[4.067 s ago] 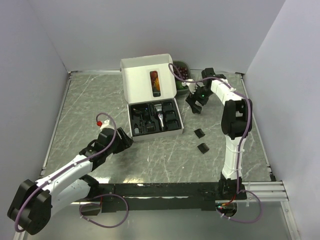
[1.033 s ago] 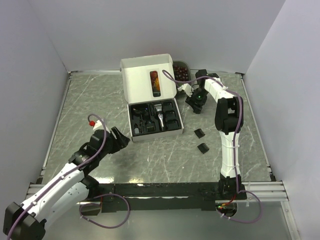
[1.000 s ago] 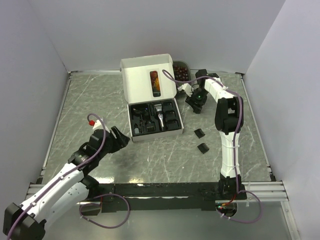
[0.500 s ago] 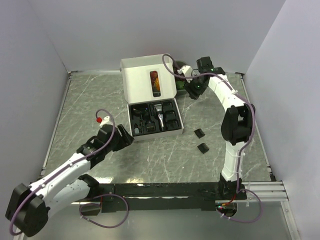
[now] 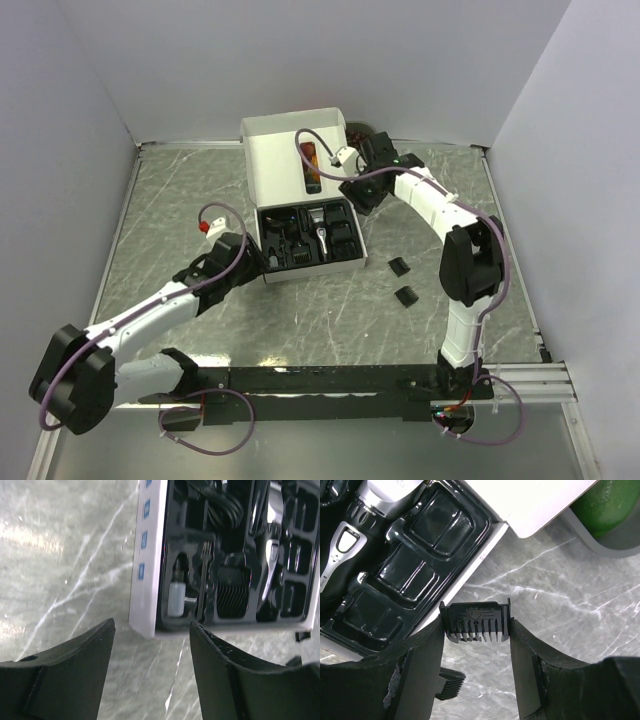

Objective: Sort the hair-cutting tools

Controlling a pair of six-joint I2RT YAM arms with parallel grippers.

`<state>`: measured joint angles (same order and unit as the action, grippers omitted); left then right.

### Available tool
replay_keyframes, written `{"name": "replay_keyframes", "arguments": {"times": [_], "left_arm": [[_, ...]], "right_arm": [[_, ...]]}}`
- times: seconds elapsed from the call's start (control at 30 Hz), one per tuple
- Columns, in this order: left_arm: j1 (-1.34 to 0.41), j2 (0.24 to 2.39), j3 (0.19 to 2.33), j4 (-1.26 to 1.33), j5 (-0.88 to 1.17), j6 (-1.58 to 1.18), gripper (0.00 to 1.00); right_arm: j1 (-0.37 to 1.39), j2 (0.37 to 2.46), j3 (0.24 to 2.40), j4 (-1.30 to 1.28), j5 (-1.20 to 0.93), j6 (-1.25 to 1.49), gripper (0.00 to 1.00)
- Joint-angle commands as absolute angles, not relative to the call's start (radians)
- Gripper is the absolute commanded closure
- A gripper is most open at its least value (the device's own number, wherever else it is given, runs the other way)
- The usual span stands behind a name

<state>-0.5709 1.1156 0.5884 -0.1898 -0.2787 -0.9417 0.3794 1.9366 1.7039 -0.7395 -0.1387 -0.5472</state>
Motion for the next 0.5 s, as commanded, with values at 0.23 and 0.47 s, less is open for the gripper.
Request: {"name": "replay_keyframes", "arguments": {"times": [0.23,0.47], "left_arm": [[-0.575,1.227,0.684,-0.179,-0.402,-0.968,0.45],[-0.575,1.262,0.669,-0.161,-0.422,-0.971,0.55]], "right_arm": [[0.38,1.772,1.641,-0.643,-0.087,-0.517,0.59],[0.382,1.778,1.644,-0.647,-0.094,-0.515,0.59]]}}
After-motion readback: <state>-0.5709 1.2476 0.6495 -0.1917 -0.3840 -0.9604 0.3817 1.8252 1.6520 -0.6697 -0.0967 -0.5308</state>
